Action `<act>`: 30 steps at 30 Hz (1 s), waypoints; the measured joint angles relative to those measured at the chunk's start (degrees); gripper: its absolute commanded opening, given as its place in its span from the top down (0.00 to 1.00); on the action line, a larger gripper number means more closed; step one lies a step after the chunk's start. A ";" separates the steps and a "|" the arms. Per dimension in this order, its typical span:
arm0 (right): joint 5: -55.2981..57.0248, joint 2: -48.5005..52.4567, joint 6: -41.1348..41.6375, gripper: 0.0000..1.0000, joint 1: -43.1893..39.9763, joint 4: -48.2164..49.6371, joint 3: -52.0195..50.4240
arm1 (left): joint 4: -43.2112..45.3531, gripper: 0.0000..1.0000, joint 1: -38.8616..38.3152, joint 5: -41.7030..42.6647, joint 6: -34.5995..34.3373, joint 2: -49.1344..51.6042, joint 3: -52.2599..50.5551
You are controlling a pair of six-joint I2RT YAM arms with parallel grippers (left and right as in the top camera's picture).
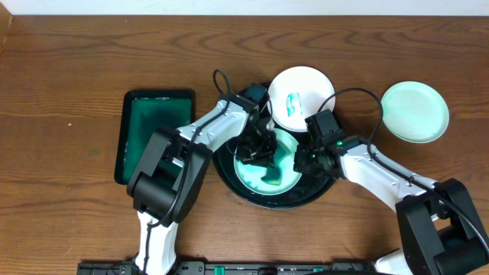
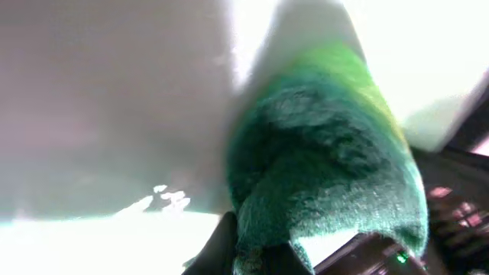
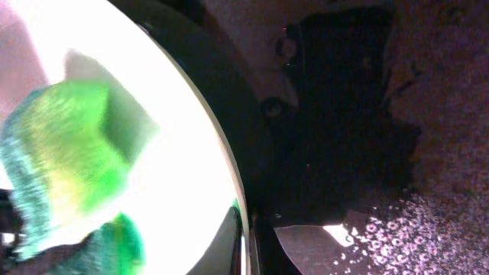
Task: Clean dirty plates on tray and stack at the side
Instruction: 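Scrub the tilted lower plate with the sponge in the left gripper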
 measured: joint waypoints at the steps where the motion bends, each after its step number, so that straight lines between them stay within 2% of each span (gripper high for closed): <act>1: -0.09 0.00 0.00 0.99 -0.02 0.00 0.00 | -0.94 0.93 0.20 -1.31 -0.44 -0.20 0.04; 7: -0.11 0.00 0.00 0.99 -0.02 0.00 0.00 | -5.62 0.93 1.40 -10.32 -4.48 -1.38 0.22; 18: -3.32 0.46 0.20 0.99 0.15 0.15 0.00 | -8.92 0.93 1.38 -23.87 -13.94 -1.86 2.21; 24: -3.82 0.57 0.22 0.99 0.35 0.42 0.00 | -9.57 0.93 1.77 -22.49 -12.50 -0.92 3.93; 30: -3.82 0.57 0.24 0.99 0.35 0.39 0.00 | -7.08 0.93 3.69 -14.08 -6.78 -0.57 3.28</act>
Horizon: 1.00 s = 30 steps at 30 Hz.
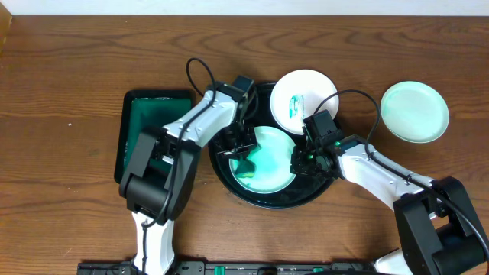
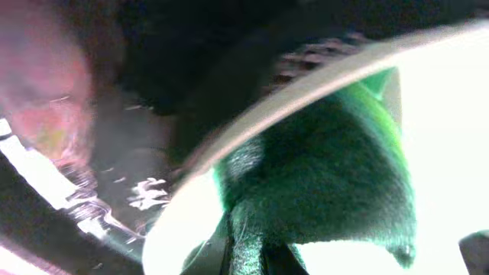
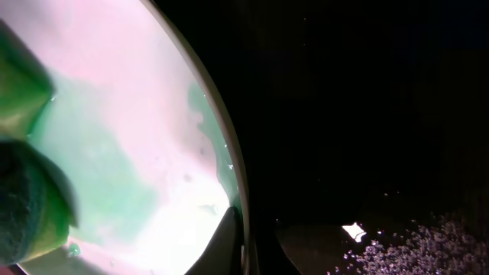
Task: Clean dirty plates on tray and stack at the side
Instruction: 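Scrub the tilted lower plate with the sponge in the left gripper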
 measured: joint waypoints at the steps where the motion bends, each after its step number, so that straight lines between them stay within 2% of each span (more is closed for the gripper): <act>1: 0.02 0.00 0.00 0.99 0.00 -0.02 0.00 | 0.61 0.92 0.07 1.11 0.66 0.02 -0.22; 16: 0.66 -0.04 0.00 0.99 -0.07 -0.22 0.07 | 14.45 0.93 -4.33 17.27 2.58 2.23 -0.44; 30: 0.66 -0.04 -0.02 0.99 -0.07 -0.22 0.07 | 16.09 0.93 -6.86 22.62 2.80 3.39 -0.44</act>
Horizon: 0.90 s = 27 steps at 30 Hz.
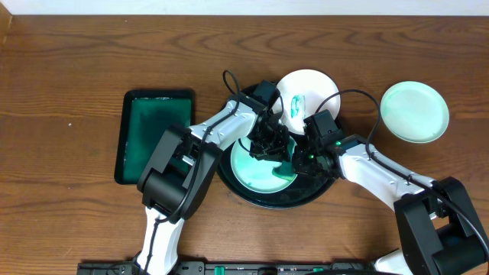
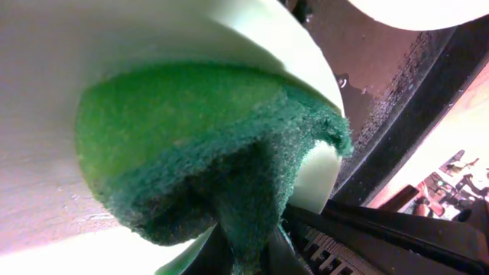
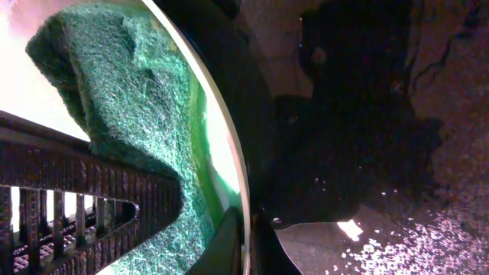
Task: Clean dirty plates on tray and stack at the side
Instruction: 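Scrub the tilted lower plate with the sponge in the left gripper, then return the sponge with the left gripper to the water tray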
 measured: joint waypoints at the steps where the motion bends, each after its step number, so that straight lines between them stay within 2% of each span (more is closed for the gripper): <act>1: 0.00 0.00 0.00 0.99 0.00 0.00 0.00 | -0.70 0.93 0.00 -0.11 0.07 0.00 0.02; 4: 0.00 0.00 0.02 0.99 0.00 -0.04 0.00 | -5.09 0.93 -0.46 -1.79 0.28 0.00 0.63; 12: 0.00 0.00 0.02 0.99 0.00 -0.15 0.04 | -17.27 0.93 -2.67 -13.38 0.92 -0.46 2.91; 18: 0.00 0.00 0.02 0.99 0.00 -0.20 0.04 | -20.50 0.93 -3.32 -21.22 -1.79 -1.44 3.06; 27: 0.00 0.00 0.02 0.99 0.00 -0.17 0.04 | -22.64 0.93 -2.80 -39.06 -6.69 -3.93 2.29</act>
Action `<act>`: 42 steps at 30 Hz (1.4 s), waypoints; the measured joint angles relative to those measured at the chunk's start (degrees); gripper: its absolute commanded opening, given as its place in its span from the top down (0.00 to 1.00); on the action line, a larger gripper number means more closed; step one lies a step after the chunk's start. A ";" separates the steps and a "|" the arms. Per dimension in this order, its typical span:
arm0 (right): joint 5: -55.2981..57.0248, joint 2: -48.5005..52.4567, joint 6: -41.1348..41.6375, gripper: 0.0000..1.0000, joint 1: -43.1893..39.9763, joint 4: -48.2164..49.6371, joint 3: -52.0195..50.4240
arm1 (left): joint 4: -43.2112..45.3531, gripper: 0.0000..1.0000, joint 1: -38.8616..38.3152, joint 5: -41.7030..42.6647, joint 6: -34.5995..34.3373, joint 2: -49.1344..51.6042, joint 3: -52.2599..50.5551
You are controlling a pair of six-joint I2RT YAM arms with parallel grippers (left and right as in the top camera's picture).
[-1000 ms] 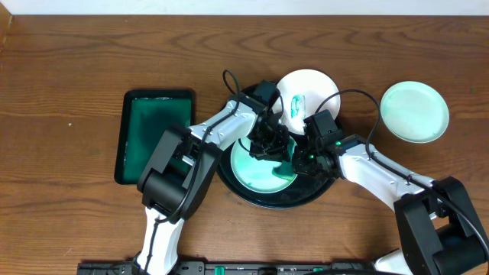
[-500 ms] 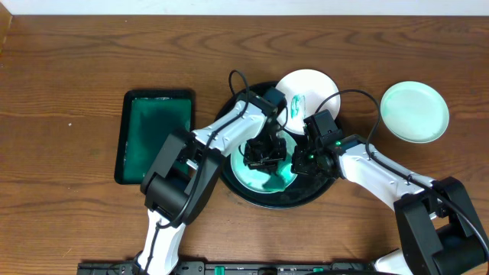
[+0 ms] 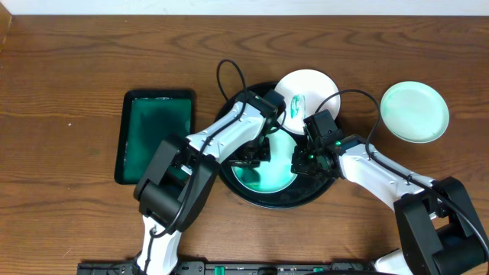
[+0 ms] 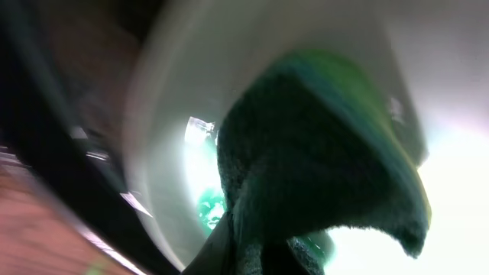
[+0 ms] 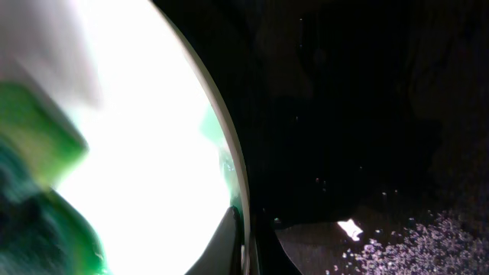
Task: Clean dirty plates on tray and stack at the side
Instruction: 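Return the sponge with the left gripper to the water tray, then lift the cleaned plate off the black tray with the right gripper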
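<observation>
A pale plate wet with green soap lies in the round black tray. My left gripper is shut on a green sponge pressed on the plate's left half; the plate's surface fills the left wrist view around the gripper. My right gripper is shut on the plate's right rim, the fingers pinching it at the right gripper. The sponge shows at the left of that view. A second white plate with a green smear leans at the tray's back.
A pale green plate sits alone on the table at the right. A rectangular dark tray with green liquid lies at the left. Both arms cross over the black tray, and their cables loop above it.
My left gripper with the sponge has moved from the plate's upper right part, next to the right gripper, to its left half. The right gripper still pinches the rim in the same place.
The sponge was on the plate's upper middle, then at its left edge, then at its upper right, and now on its left half again. Throughout, my right gripper held the plate's right rim in the black tray.
</observation>
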 measured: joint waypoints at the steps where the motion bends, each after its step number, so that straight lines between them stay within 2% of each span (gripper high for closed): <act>1: 0.00 0.00 0.00 0.99 0.00 0.00 0.00 | 0.02 0.93 0.22 -1.55 -0.04 -0.28 -0.07; 6: -0.02 0.00 0.00 0.99 0.00 0.04 0.00 | -0.17 0.92 0.63 -6.93 0.48 -3.61 0.02; 10: -0.02 0.00 -0.02 0.99 0.02 0.15 0.00 | -2.45 0.93 0.94 -11.52 1.09 -10.84 0.59; 16: 0.00 0.00 -1.01 0.99 0.02 0.20 0.00 | -5.38 0.93 2.21 -13.97 1.70 -21.86 2.47; 18: 0.07 -0.09 -2.38 0.99 0.02 0.17 0.00 | -6.71 0.93 4.94 -14.58 1.77 -23.28 2.54; 24: 1.90 -2.27 -6.97 0.99 0.07 -0.35 0.04 | -6.69 0.93 15.76 -14.82 2.08 -21.59 2.54; 28: 4.63 -8.33 -10.62 0.99 0.07 -1.14 0.04 | -6.71 0.93 24.22 -14.47 3.63 -20.31 2.54; 32: 7.26 -12.20 -12.66 0.99 0.07 -1.77 0.04 | -6.71 0.93 29.49 -12.33 5.44 -18.49 2.54; 36: 9.77 -14.82 -14.40 0.99 0.07 -2.99 0.04 | -6.69 0.93 33.22 -10.29 6.84 -15.58 2.54; 42: 18.60 -19.12 -18.10 0.99 2.71 -3.52 0.04 | -6.71 0.93 33.48 -8.85 8.41 -12.02 2.54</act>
